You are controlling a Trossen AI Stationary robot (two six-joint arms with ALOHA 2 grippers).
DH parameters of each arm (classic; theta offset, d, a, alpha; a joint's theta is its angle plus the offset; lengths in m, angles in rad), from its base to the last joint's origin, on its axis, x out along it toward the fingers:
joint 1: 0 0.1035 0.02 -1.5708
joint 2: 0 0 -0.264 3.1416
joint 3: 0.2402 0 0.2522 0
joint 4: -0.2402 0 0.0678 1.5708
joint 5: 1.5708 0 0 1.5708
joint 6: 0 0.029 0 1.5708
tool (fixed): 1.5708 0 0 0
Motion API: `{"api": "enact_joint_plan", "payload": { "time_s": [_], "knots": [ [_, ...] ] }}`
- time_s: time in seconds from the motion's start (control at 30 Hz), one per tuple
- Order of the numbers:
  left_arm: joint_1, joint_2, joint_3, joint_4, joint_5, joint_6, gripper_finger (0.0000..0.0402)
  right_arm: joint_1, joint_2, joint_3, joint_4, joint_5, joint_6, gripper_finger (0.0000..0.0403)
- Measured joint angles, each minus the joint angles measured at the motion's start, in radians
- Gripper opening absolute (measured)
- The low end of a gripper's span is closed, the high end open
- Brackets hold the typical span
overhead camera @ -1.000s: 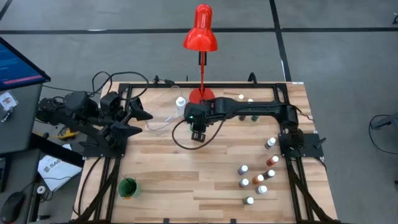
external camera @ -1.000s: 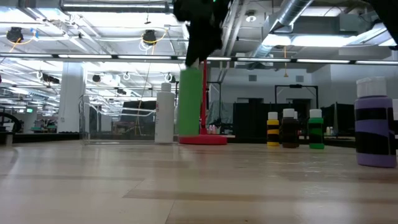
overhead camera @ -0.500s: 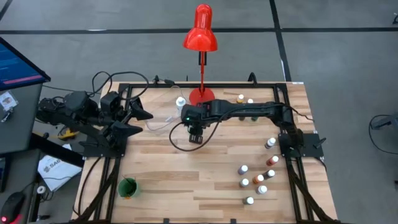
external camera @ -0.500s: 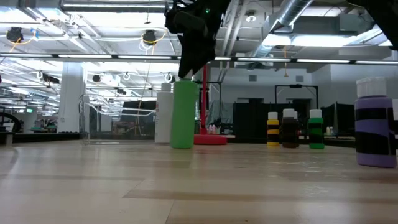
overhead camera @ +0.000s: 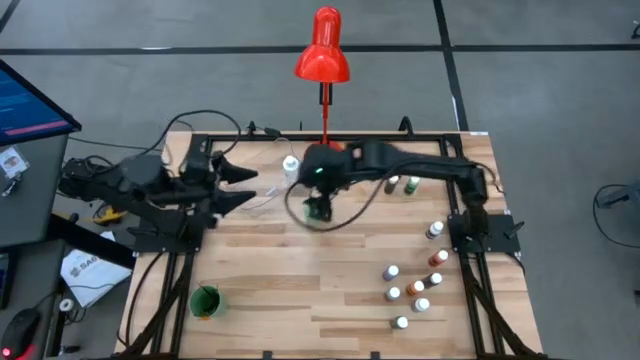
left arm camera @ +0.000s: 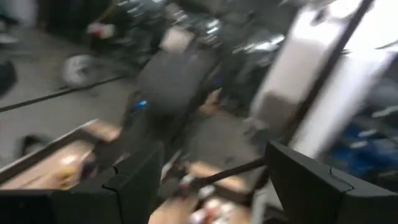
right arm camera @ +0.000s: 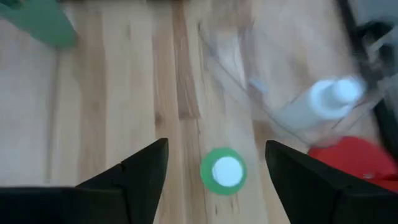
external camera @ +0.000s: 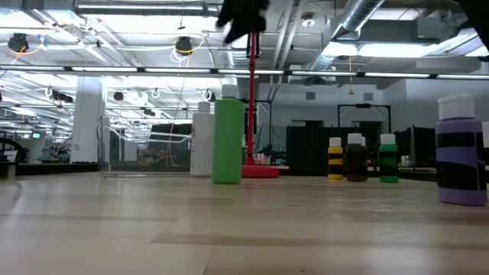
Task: Pick & Place Paint Supplies
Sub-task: Put the green paint bottle into the transparent bin
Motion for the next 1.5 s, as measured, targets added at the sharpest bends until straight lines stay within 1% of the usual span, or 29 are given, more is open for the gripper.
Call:
{"api": "enact_joint_plan", "payload": {
  "time_s": [0.03, 0.1, 0.17, 0.2, 0.3, 0.4, 0.57, 0.67, 0.8, 0.9, 1.2, 1.37, 1.5],
  "knots": [
    [0.007, 0.017, 0.0, -0.019, -0.012, 0.01, 0.0273, 0.0, -0.027, 0.009, -0.033, 0.0, 0.0, 0.0264],
    [0.033, 0.053, 0.001, -0.041, -0.02, 0.036, 0.0273, 0.01, -0.082, 0.024, -0.034, 0.0, 0.012, 0.0264],
    [0.066, 0.116, 0.0, -0.076, -0.004, 0.045, 0.0273, 0.025, -0.158, 0.022, -0.068, 0.0, 0.037, 0.0265],
    [0.09, 0.151, 0.001, -0.086, 0.021, 0.046, 0.0273, 0.036, -0.201, 0.024, -0.069, 0.0, 0.056, 0.0265],
    [0.158, 0.277, 0.0, -0.105, 0.135, 0.046, 0.0273, 0.071, -0.323, 0.026, -0.113, 0.011, 0.127, 0.0265],
    [0.207, 0.379, 0.0, -0.096, 0.205, 0.092, 0.0273, 0.119, -0.407, 0.025, -0.136, 0.074, 0.195, 0.0265],
    [0.265, 0.51, 0.0, -0.091, 0.254, 0.154, 0.0273, 0.221, -0.488, 0.024, -0.145, 0.192, 0.26, 0.0265],
    [0.288, 0.553, 0.0, -0.079, 0.254, 0.203, 0.0273, 0.272, -0.502, 0.024, -0.16, 0.264, 0.284, 0.0265],
    [0.319, 0.596, 0.0, -0.066, 0.256, 0.254, 0.0273, 0.315, -0.5, 0.024, -0.191, 0.319, 0.295, 0.0265],
    [0.34, 0.619, 0.0, -0.069, 0.28, 0.255, 0.0273, 0.331, -0.493, 0.024, -0.205, 0.322, 0.316, 0.0265],
    [0.363, 0.688, 0.0, -0.065, 0.281, 0.302, 0.0273, 0.34, -0.486, 0.023, -0.212, 0.323, 0.318, 0.0265],
    [0.363, 0.688, -0.001, -0.062, 0.28, 0.304, 0.0272, 0.339, -0.486, 0.023, -0.23, 0.323, 0.318, 0.0265],
    [0.363, 0.653, -0.07, -0.019, 0.28, 0.294, 0.0252, 0.34, -0.486, 0.023, -0.234, 0.323, 0.318, 0.0265]
  ]
}}
